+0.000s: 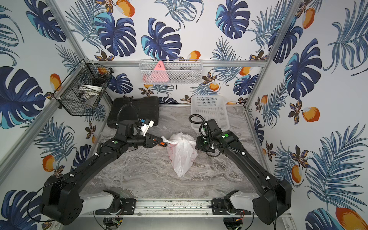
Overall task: Place the peach into a plastic bag & tie a knot
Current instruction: Tie the plastic bag at the center of the board.
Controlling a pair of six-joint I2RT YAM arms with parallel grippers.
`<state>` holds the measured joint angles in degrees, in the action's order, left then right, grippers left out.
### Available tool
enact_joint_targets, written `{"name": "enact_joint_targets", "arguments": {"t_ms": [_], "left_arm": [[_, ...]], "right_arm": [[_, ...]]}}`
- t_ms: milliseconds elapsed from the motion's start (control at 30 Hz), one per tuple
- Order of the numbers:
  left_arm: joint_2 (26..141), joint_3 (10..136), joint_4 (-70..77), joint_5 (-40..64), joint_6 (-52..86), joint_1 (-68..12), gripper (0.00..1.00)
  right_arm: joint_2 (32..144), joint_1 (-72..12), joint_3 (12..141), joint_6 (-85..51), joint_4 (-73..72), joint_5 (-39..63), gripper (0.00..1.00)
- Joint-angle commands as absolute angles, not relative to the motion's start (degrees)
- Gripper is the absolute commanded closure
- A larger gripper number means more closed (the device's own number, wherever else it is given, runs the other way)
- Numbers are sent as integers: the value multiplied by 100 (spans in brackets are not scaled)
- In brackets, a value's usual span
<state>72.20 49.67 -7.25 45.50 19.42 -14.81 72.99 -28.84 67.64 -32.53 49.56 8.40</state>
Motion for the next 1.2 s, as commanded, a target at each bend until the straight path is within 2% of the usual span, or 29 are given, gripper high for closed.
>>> {"name": "enact_joint_targets", "arguments": {"t_ms": [0, 100, 533, 833, 1067, 1167], "left_arm": [[7241, 4882, -410, 4806, 2275, -1477, 42], [7383, 4966, -713, 4571, 2104, -1491, 38], [7941, 5056, -1199, 3863, 1831, -1582, 39], [7856, 4566, 277, 4522, 2913, -1711, 41], [8153, 4527, 648, 4391, 3082, -1870, 53], [8218, 4605, 637, 4381, 3076, -1868, 67]], "right_arm": [[7304, -2892, 6752, -3336, 4786, 949, 100], [7312, -2892, 6732, -3331, 4757, 967, 100], [7339, -2891, 6672, -3326, 4674, 1002, 100], [7344, -2892, 6627, -3343, 4636, 1002, 100], [7331, -2892, 6601, -3358, 4631, 985, 100], [7308, -2885, 6559, -3364, 4632, 928, 100]]}}
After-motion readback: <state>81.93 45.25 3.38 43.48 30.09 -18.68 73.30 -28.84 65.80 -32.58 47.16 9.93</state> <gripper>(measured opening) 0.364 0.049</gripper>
